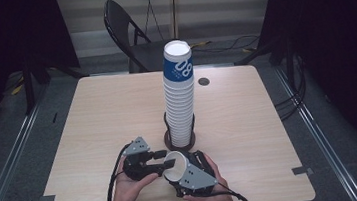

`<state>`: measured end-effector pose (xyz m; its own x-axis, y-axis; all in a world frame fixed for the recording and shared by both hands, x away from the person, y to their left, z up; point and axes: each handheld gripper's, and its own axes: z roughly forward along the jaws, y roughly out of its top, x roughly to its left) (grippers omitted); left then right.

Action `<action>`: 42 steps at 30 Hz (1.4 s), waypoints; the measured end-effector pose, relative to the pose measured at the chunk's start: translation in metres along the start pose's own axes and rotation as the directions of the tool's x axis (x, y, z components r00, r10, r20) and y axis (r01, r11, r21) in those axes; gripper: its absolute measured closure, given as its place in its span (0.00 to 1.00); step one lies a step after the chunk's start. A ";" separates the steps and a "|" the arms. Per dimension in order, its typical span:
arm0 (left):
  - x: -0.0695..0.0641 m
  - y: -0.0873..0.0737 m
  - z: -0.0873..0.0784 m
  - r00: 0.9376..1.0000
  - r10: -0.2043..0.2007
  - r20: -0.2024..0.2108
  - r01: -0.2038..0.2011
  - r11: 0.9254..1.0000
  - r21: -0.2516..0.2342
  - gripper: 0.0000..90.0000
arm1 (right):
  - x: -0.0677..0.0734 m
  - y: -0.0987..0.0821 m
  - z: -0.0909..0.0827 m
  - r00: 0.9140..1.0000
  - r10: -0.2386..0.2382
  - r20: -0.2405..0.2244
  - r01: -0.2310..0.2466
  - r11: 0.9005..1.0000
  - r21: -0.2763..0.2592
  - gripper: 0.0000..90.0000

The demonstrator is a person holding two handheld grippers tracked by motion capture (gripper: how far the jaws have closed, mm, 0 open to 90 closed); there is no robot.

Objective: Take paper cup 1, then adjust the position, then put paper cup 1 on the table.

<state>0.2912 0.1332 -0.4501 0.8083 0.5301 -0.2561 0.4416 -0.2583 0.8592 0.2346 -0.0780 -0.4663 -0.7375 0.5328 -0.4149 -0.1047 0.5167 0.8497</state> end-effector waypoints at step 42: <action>0.024 -0.041 -0.024 0.963 -0.050 -0.265 -0.009 0.976 -0.218 0.18 | -0.102 -0.038 -0.034 0.838 0.507 0.200 -0.489 0.862 -0.135 0.22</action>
<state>0.2835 0.1758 -0.4808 0.6530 0.7375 -0.1725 0.3386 -0.0805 0.9375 0.2909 -0.1748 -0.4451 -0.5378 0.8429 0.0184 0.1805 0.0938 0.9791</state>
